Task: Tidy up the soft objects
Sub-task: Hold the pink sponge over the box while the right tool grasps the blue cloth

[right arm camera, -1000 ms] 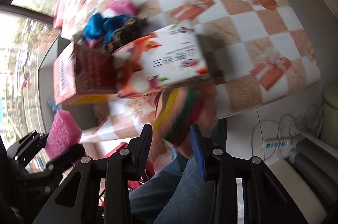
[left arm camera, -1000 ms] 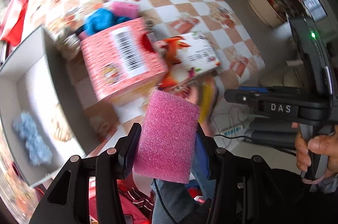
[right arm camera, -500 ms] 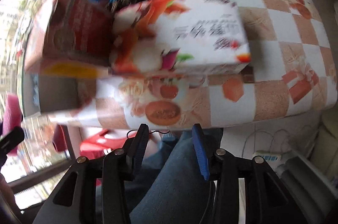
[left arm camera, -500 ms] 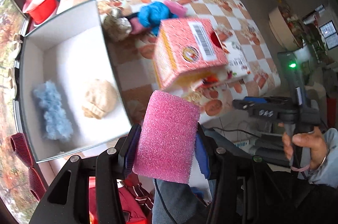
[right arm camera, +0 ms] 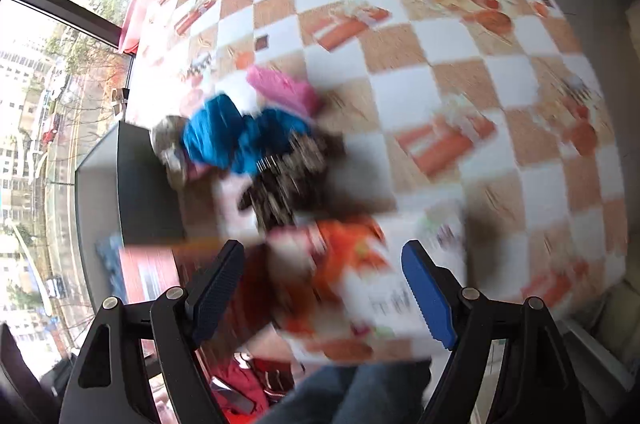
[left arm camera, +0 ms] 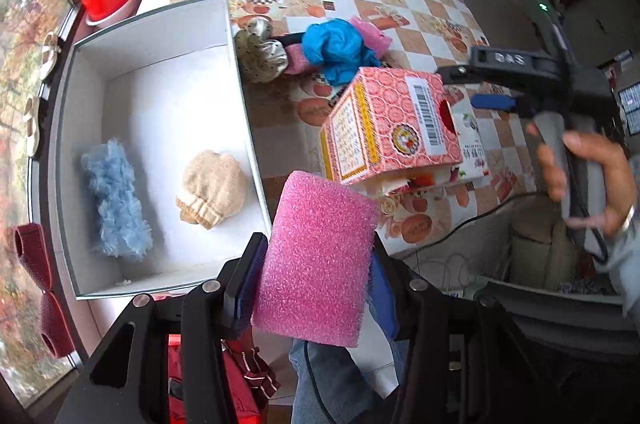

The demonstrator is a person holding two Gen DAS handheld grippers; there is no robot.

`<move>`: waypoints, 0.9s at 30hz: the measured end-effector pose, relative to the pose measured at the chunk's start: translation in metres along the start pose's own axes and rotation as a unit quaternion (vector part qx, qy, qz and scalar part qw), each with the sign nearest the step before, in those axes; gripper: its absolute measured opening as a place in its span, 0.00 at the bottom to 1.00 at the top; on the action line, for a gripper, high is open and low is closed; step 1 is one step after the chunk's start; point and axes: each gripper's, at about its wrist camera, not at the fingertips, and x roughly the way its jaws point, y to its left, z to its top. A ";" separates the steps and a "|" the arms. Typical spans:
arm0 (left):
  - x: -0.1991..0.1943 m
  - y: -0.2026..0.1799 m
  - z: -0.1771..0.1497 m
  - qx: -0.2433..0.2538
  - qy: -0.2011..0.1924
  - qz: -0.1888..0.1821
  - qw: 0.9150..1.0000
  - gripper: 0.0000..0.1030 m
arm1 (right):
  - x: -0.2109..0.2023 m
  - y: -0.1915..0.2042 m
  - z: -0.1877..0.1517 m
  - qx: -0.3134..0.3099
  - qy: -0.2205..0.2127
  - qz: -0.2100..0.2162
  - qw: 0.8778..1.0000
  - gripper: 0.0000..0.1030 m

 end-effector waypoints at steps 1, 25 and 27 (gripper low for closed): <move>-0.002 0.003 0.001 -0.009 -0.002 0.001 1.000 0.51 | 0.008 0.008 0.012 -0.013 0.008 0.001 1.000 0.80; -0.009 0.051 -0.002 -0.187 -0.015 0.043 0.981 0.51 | 0.072 0.112 0.083 -0.219 0.055 -0.014 0.974 0.29; -0.010 0.053 -0.001 -0.186 -0.017 0.039 0.982 0.51 | 0.047 0.105 0.079 -0.204 0.037 0.006 0.978 0.29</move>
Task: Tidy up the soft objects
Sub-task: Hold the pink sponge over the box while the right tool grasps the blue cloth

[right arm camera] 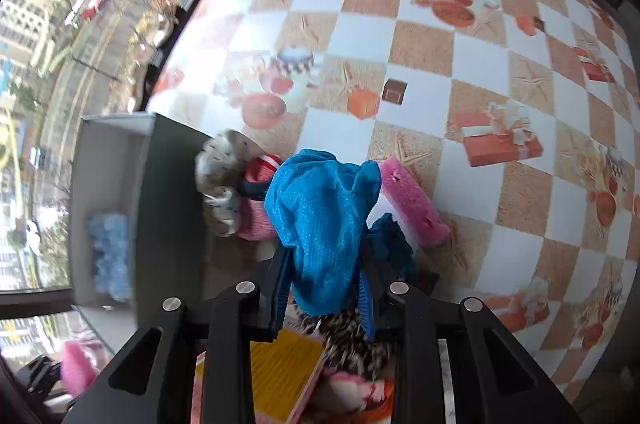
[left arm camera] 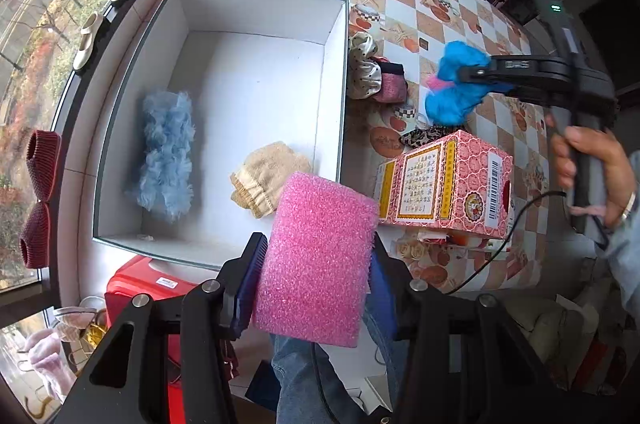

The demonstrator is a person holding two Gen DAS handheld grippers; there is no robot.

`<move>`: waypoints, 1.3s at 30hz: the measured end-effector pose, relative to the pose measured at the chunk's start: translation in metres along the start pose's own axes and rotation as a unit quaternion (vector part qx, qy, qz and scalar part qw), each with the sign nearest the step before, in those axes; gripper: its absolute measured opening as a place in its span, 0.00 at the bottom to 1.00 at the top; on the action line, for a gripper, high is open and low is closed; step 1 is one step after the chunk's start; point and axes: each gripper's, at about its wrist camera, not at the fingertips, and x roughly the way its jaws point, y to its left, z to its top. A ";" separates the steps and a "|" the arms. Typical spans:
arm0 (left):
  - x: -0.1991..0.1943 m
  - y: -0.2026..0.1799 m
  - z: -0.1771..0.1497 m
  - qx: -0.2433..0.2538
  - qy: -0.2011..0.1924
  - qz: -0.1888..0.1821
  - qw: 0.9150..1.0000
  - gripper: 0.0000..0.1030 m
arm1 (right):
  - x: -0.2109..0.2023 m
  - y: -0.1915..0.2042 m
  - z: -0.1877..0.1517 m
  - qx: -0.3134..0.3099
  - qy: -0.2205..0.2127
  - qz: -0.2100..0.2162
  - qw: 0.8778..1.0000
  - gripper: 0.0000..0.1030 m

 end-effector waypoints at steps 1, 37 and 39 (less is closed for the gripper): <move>0.000 0.000 0.001 0.002 -0.001 -0.003 1.000 0.51 | -0.013 -0.001 -0.006 0.005 -0.012 0.006 1.000 0.29; -0.014 0.078 -0.012 -0.026 -0.066 0.019 0.997 0.51 | -0.042 0.203 -0.083 -0.083 0.020 0.082 0.993 0.29; -0.013 0.081 -0.009 -0.031 -0.066 0.018 0.997 0.51 | -0.039 0.208 -0.079 -0.086 0.024 0.078 0.993 0.29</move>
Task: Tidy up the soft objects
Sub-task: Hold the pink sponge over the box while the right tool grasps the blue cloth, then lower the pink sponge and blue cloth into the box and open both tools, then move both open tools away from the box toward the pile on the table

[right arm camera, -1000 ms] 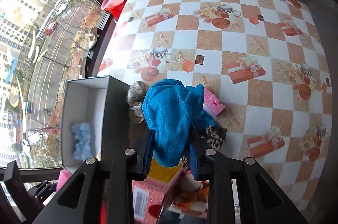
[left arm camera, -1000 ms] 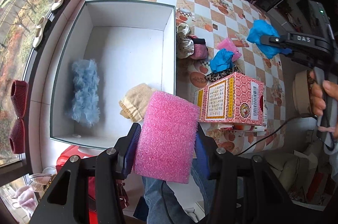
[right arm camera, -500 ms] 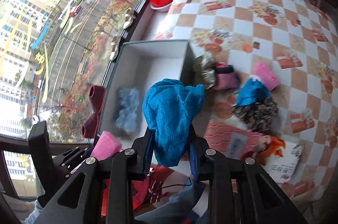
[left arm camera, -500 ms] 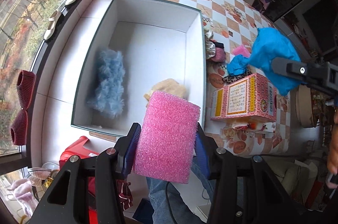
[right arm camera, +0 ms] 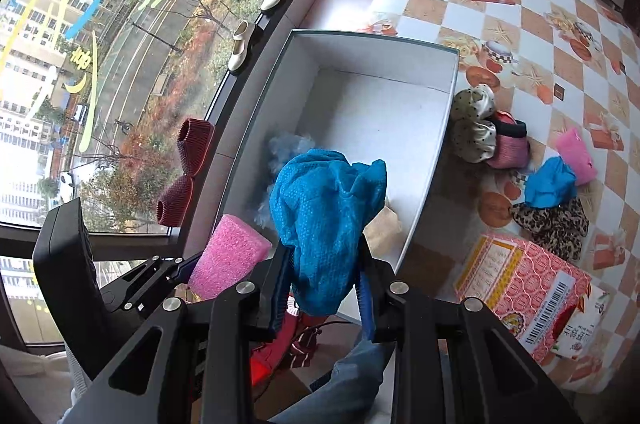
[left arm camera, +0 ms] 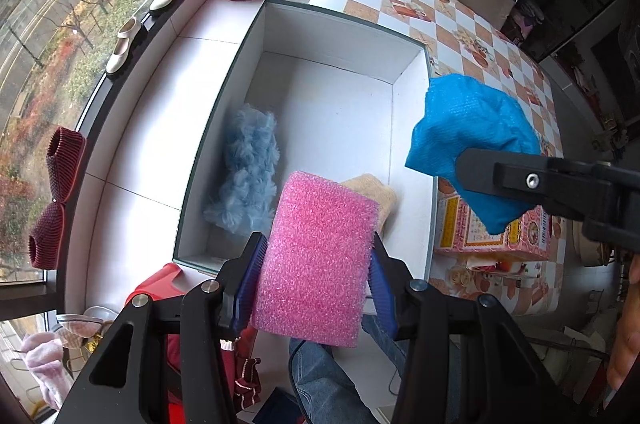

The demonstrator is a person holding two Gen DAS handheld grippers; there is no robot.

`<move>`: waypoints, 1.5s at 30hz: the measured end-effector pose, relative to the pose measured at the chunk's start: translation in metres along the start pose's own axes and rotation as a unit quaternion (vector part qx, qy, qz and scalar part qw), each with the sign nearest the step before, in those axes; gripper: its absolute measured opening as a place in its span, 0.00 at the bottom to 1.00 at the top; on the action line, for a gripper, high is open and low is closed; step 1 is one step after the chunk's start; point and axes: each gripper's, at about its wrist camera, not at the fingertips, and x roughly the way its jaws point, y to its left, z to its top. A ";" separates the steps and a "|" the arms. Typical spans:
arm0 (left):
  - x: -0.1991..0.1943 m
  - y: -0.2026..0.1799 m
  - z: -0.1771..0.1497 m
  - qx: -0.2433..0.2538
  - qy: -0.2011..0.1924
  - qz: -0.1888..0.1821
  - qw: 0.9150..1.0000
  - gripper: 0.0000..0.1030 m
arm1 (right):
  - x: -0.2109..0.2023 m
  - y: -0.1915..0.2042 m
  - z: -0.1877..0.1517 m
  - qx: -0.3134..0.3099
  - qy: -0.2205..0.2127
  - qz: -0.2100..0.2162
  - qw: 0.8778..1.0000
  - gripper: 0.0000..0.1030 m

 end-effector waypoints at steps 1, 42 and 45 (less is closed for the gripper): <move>0.001 0.001 0.001 -0.001 0.000 0.000 1.000 0.51 | 0.001 0.002 0.002 0.001 0.001 0.000 1.000 0.29; 0.009 0.008 0.008 -0.037 0.008 0.008 0.999 1.00 | -0.016 -0.018 0.014 0.075 -0.023 0.003 0.997 1.00; 0.009 0.005 0.007 -0.031 0.010 0.013 0.999 1.00 | -0.018 -0.019 0.010 0.078 -0.023 0.006 0.997 1.00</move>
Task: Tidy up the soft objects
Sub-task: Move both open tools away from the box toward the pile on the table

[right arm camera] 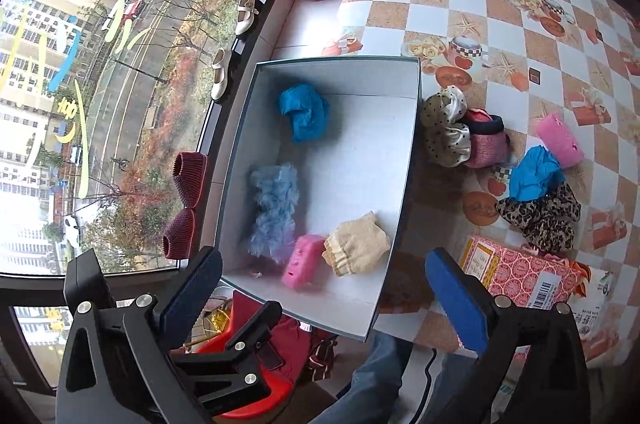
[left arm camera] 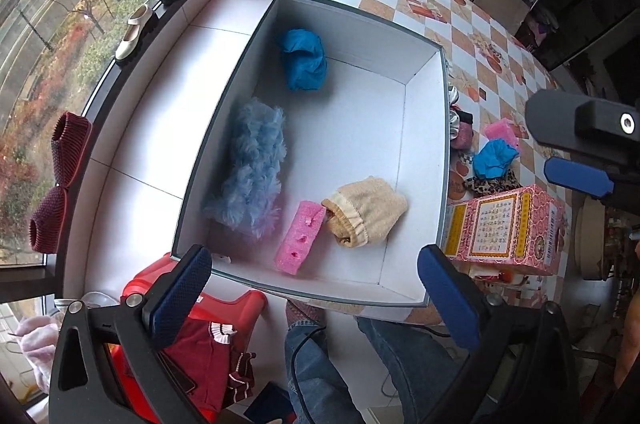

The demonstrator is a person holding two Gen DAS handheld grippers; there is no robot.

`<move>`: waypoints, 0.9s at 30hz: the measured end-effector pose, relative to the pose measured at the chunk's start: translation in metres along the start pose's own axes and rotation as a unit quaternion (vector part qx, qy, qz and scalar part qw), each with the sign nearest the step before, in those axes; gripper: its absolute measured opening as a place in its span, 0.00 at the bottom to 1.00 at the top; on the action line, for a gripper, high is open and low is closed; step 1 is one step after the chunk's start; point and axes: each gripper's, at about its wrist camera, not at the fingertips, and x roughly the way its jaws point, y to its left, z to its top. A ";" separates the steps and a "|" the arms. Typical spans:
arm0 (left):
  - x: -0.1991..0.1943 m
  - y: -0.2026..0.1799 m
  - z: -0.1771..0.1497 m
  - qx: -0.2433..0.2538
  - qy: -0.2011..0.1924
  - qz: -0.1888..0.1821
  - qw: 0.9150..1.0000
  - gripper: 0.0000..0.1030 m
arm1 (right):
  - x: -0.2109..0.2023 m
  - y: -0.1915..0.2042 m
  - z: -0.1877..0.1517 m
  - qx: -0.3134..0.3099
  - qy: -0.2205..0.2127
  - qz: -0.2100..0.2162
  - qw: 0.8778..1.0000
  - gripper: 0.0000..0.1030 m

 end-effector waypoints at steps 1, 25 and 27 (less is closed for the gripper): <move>0.000 -0.001 -0.001 0.002 0.001 0.000 1.000 1.00 | -0.001 -0.001 -0.001 0.001 0.000 0.000 1.000 1.00; -0.010 -0.002 -0.025 0.032 0.009 0.035 0.999 1.00 | -0.021 0.033 -0.032 -0.122 -0.042 -0.098 0.987 1.00; -0.011 0.000 -0.027 0.033 0.010 0.038 0.999 1.00 | -0.020 0.032 -0.035 -0.123 -0.042 -0.101 0.986 1.00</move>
